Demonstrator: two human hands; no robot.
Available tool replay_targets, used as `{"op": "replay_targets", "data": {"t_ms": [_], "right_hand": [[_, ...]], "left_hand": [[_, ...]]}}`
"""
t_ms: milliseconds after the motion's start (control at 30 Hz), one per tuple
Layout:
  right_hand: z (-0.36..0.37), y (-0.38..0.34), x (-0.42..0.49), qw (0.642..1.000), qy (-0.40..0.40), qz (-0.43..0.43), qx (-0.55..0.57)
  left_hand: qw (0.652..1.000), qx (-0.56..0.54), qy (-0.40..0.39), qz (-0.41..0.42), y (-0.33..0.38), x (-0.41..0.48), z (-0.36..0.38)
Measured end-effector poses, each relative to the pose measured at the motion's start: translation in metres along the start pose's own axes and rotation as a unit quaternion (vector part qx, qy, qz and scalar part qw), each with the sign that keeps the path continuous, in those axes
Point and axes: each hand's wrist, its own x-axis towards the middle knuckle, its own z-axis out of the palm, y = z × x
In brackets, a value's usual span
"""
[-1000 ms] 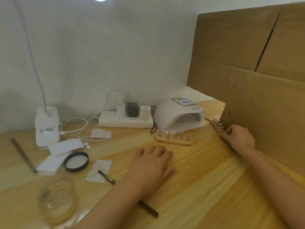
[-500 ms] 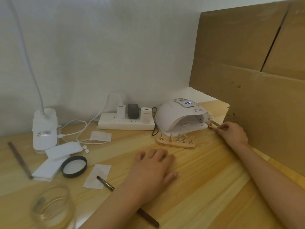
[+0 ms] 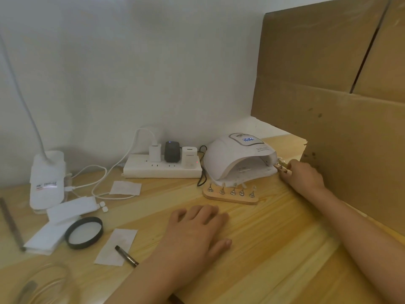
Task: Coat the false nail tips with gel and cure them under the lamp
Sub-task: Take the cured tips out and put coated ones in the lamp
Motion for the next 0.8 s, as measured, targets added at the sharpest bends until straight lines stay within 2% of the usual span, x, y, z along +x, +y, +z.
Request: {"op": "replay_targets", "data": {"t_ms": [433, 600, 667, 733, 800], "right_hand": [[-0.002, -0.009, -0.003, 0.998, 0.026, 0.055, -0.031], [-0.001, -0.007, -0.005, 0.997, 0.029, 0.068, 0.021], [0.001, -0.002, -0.01, 0.996, 0.042, 0.039, 0.07], [0.003, 0.004, -0.015, 0.992, 0.056, -0.025, 0.106], [0.003, 0.009, -0.017, 0.99, 0.052, -0.082, 0.102]], "left_hand": [[1.0, 0.008, 0.0, 0.003, 0.0, 0.0, 0.0], [1.0, 0.008, -0.001, 0.004, 0.0, 0.001, 0.0], [1.0, 0.008, 0.001, 0.005, 0.0, 0.001, 0.0], [1.0, 0.005, 0.001, 0.006, -0.001, 0.0, 0.0], [1.0, 0.004, 0.003, 0.007, -0.001, 0.0, 0.0]]}}
